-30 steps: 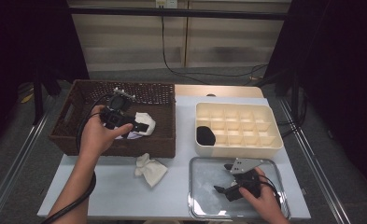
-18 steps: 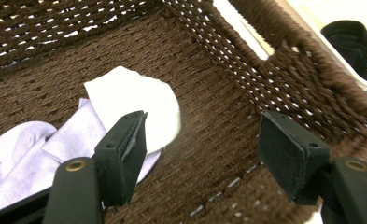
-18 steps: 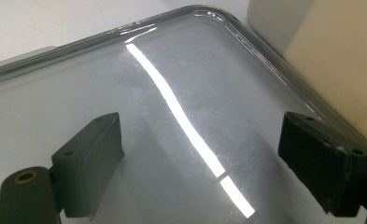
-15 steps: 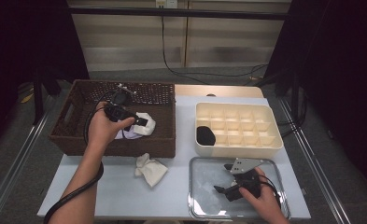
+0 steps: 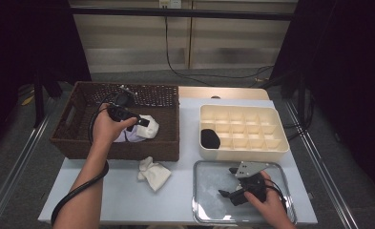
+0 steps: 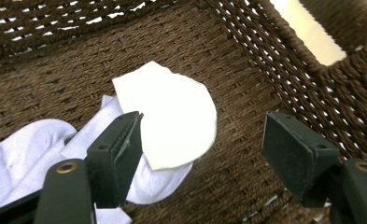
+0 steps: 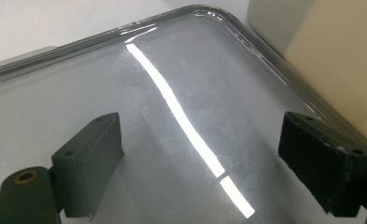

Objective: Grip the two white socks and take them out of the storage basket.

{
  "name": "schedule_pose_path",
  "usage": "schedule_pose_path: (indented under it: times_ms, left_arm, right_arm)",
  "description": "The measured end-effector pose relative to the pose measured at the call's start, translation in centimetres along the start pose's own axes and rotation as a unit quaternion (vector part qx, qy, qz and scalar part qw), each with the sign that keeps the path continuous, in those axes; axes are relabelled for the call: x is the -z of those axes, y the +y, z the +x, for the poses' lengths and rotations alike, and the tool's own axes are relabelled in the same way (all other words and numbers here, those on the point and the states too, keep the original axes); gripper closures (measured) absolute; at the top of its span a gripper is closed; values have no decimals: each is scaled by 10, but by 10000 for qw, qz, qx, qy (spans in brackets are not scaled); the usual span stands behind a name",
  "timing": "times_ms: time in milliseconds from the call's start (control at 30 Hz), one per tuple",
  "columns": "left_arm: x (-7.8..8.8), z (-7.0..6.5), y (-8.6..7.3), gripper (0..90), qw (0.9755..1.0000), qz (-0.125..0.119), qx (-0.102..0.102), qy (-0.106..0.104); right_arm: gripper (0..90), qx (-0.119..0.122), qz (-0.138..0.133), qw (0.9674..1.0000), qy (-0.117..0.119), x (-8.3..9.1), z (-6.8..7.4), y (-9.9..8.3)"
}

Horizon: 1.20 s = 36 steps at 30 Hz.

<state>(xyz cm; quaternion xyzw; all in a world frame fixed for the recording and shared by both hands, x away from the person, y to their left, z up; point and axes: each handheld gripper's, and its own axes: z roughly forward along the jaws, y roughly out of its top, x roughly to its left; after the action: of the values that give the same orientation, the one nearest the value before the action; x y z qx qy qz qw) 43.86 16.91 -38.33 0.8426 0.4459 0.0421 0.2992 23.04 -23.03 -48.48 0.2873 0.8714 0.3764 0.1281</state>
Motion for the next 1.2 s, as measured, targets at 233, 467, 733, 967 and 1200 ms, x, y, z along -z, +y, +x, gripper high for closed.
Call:
schedule_pose_path:
  times_ms: [233, 467, 733, 967, 1200]
  left_arm:
    - [-6, 8, 1, 287, 10000, -30, 91, 0]
    - [-5, 10, 9, 285, 9999, -106, 17, 130]
    - [-14, 8, 16, 267, 9997, -135, -158, 120]
    - [-26, 13, 14, 268, 9998, -87, -97, 121]
    - [-38, 18, 12, 277, 9997, -64, -57, 218]
  right_arm:
    - [130, 2, -1, 10000, -3, 0, 0, 0]
    - [130, 3, 1, 10000, -9, 0, 0, 0]
    - [129, 1, 3, 10000, -5, 0, 0, 0]
    - [129, 2, 14, 10000, -6, 0, 0, 0]
    - [129, 16, 20, 10000, -3, 0, 0, 0]
